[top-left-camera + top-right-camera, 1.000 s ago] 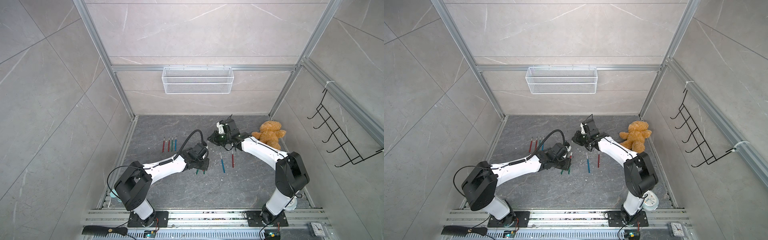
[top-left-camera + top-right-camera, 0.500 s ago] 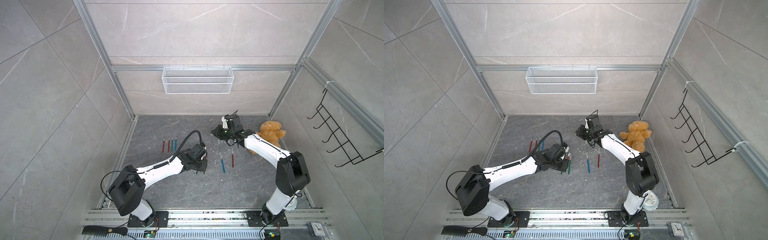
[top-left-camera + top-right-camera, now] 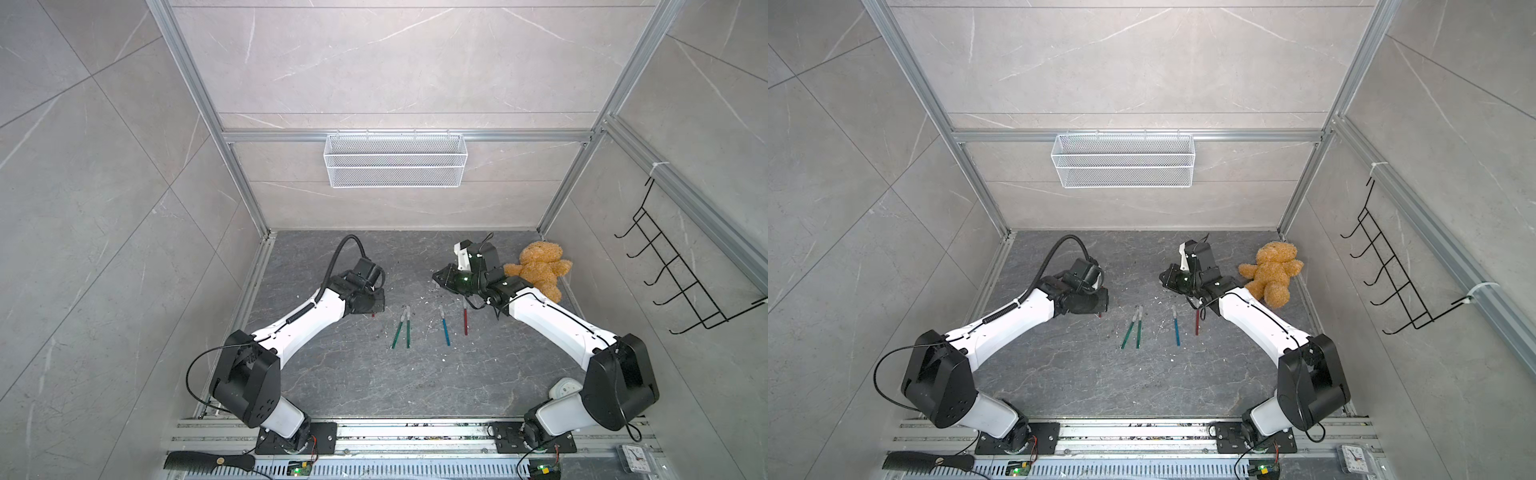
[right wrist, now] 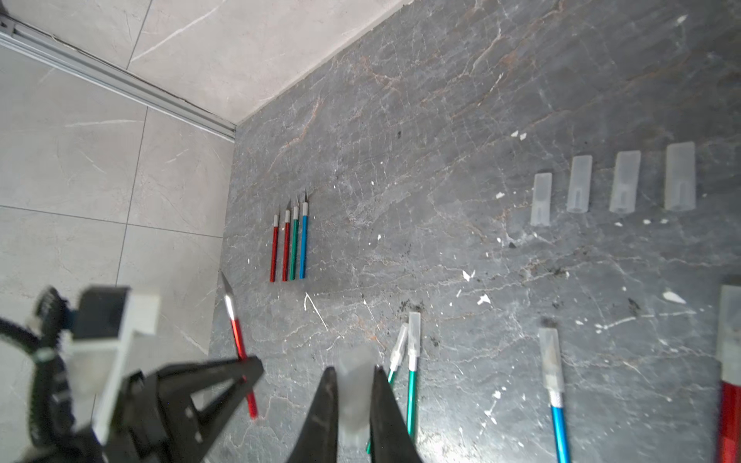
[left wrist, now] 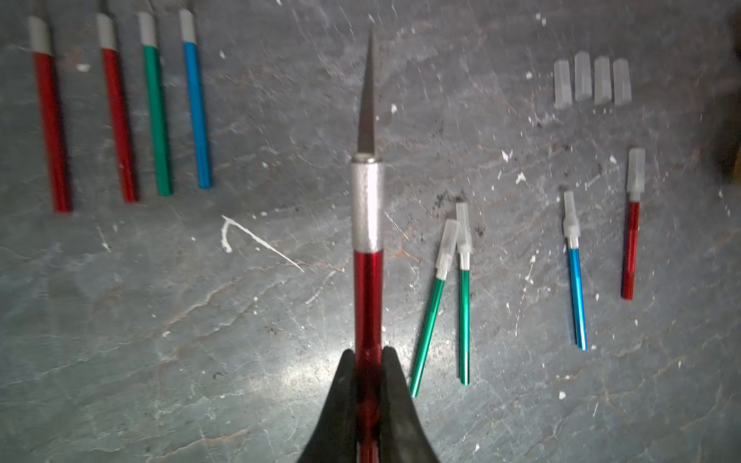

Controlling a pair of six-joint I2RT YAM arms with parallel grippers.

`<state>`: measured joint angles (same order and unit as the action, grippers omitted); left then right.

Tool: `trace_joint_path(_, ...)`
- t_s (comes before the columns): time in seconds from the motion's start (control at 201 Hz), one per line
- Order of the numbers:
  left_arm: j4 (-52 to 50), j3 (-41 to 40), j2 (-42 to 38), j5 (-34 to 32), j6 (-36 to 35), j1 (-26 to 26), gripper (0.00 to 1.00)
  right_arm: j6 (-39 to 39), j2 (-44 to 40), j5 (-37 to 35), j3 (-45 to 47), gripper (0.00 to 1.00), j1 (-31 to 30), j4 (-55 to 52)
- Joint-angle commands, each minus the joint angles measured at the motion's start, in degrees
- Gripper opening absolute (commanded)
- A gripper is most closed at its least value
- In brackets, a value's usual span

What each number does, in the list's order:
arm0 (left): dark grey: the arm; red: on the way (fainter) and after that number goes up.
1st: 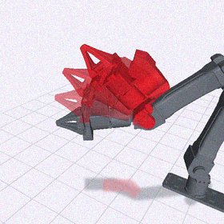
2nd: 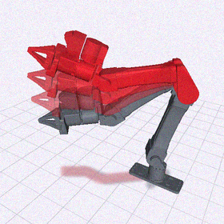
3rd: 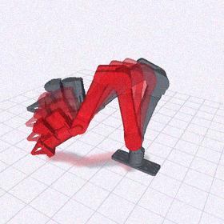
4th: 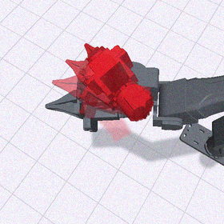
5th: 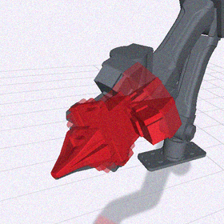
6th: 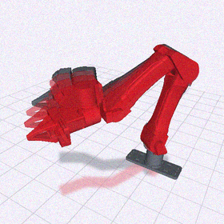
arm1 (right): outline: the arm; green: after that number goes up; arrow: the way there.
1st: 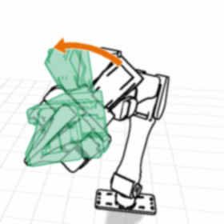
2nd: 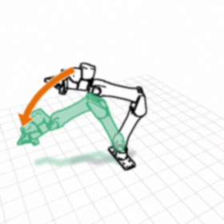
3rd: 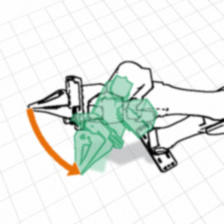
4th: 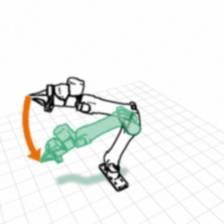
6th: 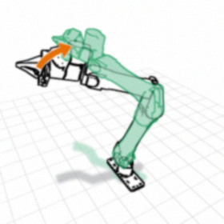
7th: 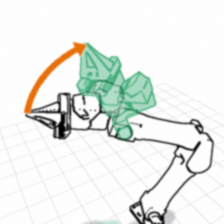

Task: Remove protective caps from carving knives
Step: Place the carving knife at the center of the board.

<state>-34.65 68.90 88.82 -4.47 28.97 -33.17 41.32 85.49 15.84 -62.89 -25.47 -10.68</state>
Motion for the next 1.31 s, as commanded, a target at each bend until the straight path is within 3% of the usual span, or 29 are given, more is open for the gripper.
trace_joint_path(0.0,-4.89,3.87,3.77,-0.35,-0.22,2.06,0.0,-2.86,-1.74,0.38,3.77,0.0,-0.97,0.5)
trace_joint_path(0.254,-8.54,10.83,12.28,-3.24,-2.23,3.95,0.0,-5.03,-2.9,1.76,9.39,0.0,-3.08,5.94)
trace_joint_path(0.907,-15.12,28.82,34.07,-4.69,-5.73,11.07,0.0,-5.58,-1.29,4.29,10.16,0.0,-5.47,8.62)
trace_joint_path(1.301,-17.35,33.79,39.69,-6.6,-7.01,12.02,0.0,-5.8,-0.97,4.38,9.8,0.0,-6.25,8.57)
